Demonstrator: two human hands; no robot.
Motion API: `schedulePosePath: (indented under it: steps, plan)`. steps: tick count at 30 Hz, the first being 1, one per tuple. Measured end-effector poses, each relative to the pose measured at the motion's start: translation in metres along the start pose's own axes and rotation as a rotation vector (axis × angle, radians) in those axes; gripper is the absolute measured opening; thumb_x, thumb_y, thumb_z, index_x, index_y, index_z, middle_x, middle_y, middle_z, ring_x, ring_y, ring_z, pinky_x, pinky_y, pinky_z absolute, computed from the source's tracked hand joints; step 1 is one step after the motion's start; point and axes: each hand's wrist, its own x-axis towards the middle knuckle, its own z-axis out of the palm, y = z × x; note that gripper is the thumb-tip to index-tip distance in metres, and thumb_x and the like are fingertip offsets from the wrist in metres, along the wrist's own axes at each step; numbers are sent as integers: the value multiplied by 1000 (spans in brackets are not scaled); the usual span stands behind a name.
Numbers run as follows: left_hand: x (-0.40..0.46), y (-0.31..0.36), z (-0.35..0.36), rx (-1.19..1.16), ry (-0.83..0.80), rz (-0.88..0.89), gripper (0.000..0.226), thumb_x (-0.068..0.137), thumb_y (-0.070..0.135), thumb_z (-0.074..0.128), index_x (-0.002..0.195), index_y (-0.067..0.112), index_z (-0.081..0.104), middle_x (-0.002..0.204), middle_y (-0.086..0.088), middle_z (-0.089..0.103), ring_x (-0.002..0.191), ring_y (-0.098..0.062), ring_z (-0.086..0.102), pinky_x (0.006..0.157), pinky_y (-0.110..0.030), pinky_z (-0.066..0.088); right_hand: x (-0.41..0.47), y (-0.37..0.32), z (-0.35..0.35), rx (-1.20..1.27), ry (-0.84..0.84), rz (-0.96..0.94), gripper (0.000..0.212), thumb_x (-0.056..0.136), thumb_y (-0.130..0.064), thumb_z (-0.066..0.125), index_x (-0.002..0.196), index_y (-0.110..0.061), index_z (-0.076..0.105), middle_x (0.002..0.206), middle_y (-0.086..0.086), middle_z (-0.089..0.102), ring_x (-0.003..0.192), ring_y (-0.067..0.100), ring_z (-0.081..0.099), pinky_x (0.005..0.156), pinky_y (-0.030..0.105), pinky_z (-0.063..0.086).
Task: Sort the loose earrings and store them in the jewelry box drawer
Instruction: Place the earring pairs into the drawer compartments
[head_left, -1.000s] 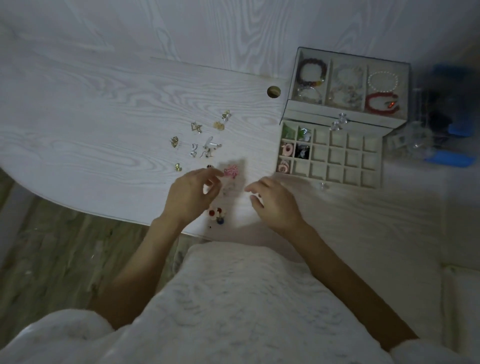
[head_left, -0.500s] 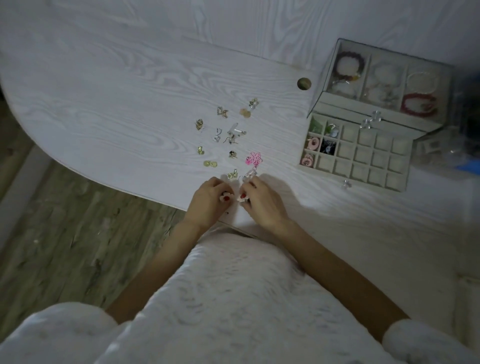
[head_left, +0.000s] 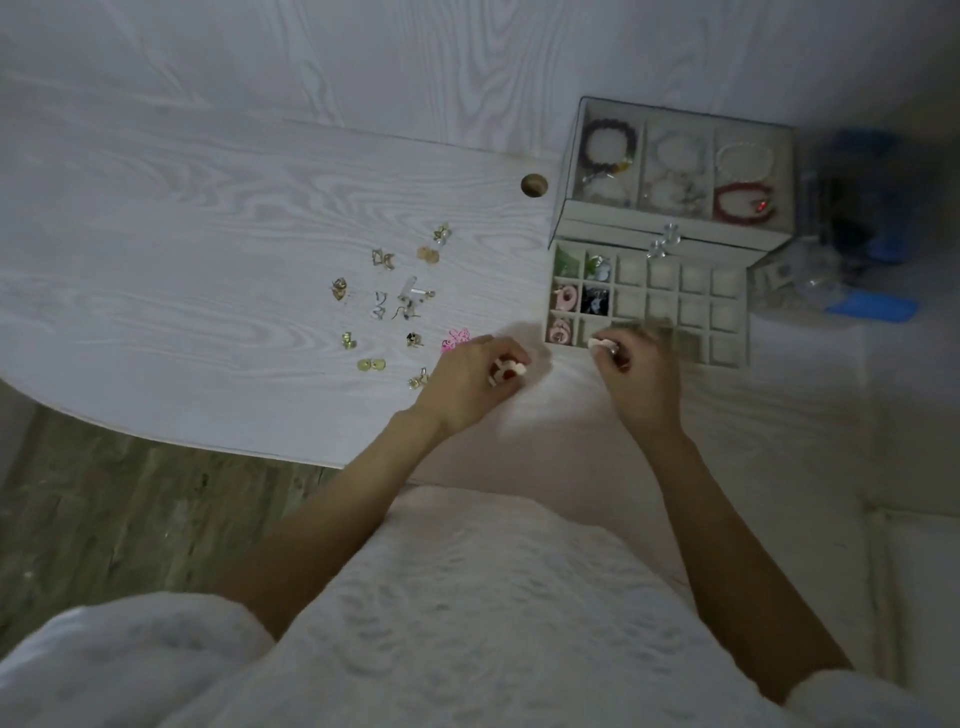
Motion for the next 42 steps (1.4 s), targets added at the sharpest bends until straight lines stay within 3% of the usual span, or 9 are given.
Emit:
schedulePosePath:
  steps: [5,8,11,14,20,25,30,36,42]
  plan:
    - [48,28,21,-79,74,-11,20,77,12,69,96,16,67,97,-10,66,83,-24,63,77,-34,51,25,-3,-2,-8,-52,93,29,83,-16,66,110,-7,63,94,13,68,75,14,55,67,20,36]
    - [68,41,31,-125,100,-27,25,73,12,71,98,16,67,99,-8,69,86,-22,63,79,-36,52,26,1,-4,29,-61,63,31,76,-20,73,102,-6,64,87,12,67,71,19,58,62,22,38]
    - [79,50,40,-108,49,-18,29,75,14,73,103,14,66,101,-10,70,92,-25,65,83,-38,52,22,4,-9,61,-59,18,19,73,-5,68,92,-6,66,81,13,66,70,24,60,54,8,33]
    - [84,52,44,-7,33,6,22,82,15,65,104,14,68,100,-11,71,92,-30,65,80,-38,52,17,3,-14,63,-65,6,28,72,8,59,96,-4,67,82,11,68,70,16,55,55,3,34]
    - [87,49,42,175,7,77,18,82,14,62,99,11,69,97,-14,68,86,-32,64,73,-38,50,15,3,-10,32,-56,-14,28,78,2,60,104,-7,66,92,11,69,82,23,61,62,13,29]
    - [84,48,44,274,21,132,16,84,14,61,95,6,69,91,-18,68,84,-34,62,70,-37,46,27,1,-5,12,-40,-20,17,77,1,63,94,-3,64,88,15,66,80,28,60,68,33,47]
    - [79,47,42,265,82,123,17,84,11,59,98,8,68,94,-16,69,83,-34,61,69,-36,44,30,2,-6,-140,-101,-100,9,80,-11,63,84,-7,70,82,15,63,77,29,57,62,33,41]
    - [76,50,39,367,102,120,19,87,16,56,100,5,65,97,-17,65,88,-33,55,65,-36,39,31,-5,-6,-254,-92,-81,14,85,-14,58,94,-8,68,87,13,69,80,29,62,60,31,42]
    - [75,45,37,452,145,227,8,63,11,74,60,11,66,61,-7,65,56,-28,56,49,-26,43,33,-10,5,-493,-35,-93,11,83,-2,55,91,-3,61,92,21,62,86,37,59,64,38,45]
